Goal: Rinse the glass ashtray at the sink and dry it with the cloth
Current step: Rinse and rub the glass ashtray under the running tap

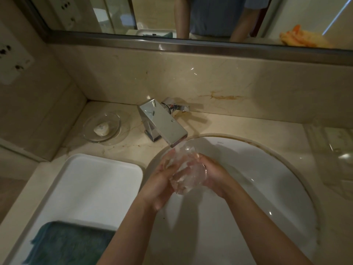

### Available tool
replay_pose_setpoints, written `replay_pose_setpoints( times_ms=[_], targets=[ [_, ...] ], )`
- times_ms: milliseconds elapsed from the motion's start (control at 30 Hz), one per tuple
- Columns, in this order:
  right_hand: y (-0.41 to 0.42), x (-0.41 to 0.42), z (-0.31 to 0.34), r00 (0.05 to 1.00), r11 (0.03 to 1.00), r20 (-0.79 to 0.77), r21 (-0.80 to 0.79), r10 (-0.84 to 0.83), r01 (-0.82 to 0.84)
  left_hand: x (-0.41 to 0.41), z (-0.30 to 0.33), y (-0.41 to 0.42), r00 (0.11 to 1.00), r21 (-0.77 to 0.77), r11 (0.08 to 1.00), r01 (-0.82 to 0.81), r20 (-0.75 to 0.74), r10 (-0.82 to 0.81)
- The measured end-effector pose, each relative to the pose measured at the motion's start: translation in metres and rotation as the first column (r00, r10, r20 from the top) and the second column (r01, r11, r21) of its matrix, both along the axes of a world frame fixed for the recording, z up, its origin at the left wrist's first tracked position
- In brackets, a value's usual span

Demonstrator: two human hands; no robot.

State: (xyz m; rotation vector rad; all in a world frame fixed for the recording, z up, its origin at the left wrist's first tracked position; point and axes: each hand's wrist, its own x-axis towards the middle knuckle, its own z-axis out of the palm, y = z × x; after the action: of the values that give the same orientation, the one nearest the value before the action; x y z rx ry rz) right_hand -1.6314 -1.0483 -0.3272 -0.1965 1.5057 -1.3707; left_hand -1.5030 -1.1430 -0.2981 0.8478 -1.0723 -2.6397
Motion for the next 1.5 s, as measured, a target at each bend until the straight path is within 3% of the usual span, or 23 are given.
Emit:
replay_pose_setpoints(
  times_ms=[133,333,433,567,600,733,900,1000,1200,1500],
  targets=[
    [0.001,0.0,0.0,0.999,0.999,0.009,0.021,0.032,-0.032,-0.004,0.003,0.002,0.997,-0.22,0.975,0.029,0.077,-0.013],
    [0.0,-0.018,0.026,0.969,0.977,-0.2,0.183,0.146,-0.11,-0.005,0.002,0.0,0.986,-0.283,0.959,-0.005,0.157,0.052],
    [-0.006,-0.037,0.05,0.893,0.903,-0.268,0.339,0.362,-0.264,-0.004,0.003,0.0,0.986,-0.25,0.968,-0.034,0.15,0.073],
    [-0.018,-0.057,0.084,0.722,0.76,-0.365,0.555,0.587,-0.337,-0.004,0.007,-0.002,0.99,-0.046,0.996,-0.073,0.113,0.078],
    [-0.022,-0.059,0.09,0.709,0.781,-0.414,0.542,0.571,-0.312,-0.005,0.006,-0.002,0.992,0.006,0.997,-0.082,0.097,0.081],
    [-0.04,-0.065,0.105,0.806,0.922,-0.478,0.331,0.348,-0.202,-0.008,0.002,0.002,0.991,0.201,0.971,-0.128,0.002,0.13],
    [-0.063,-0.057,0.113,0.756,0.962,-0.596,0.197,0.269,-0.188,-0.016,-0.003,0.01,0.972,0.378,0.895,-0.236,0.09,0.218],
    [-0.075,-0.053,0.112,0.72,0.958,-0.633,0.203,0.286,-0.203,-0.02,0.0,0.011,0.968,0.439,0.863,-0.25,0.095,0.232],
    [-0.077,-0.054,0.109,0.74,0.968,-0.626,0.188,0.246,-0.163,-0.022,-0.002,0.008,0.955,0.501,0.818,-0.284,0.072,0.288],
    [-0.074,-0.046,0.109,0.776,0.985,-0.608,0.131,0.167,-0.109,-0.021,-0.002,0.01,0.96,0.455,0.851,-0.263,0.037,0.276]
  ],
)
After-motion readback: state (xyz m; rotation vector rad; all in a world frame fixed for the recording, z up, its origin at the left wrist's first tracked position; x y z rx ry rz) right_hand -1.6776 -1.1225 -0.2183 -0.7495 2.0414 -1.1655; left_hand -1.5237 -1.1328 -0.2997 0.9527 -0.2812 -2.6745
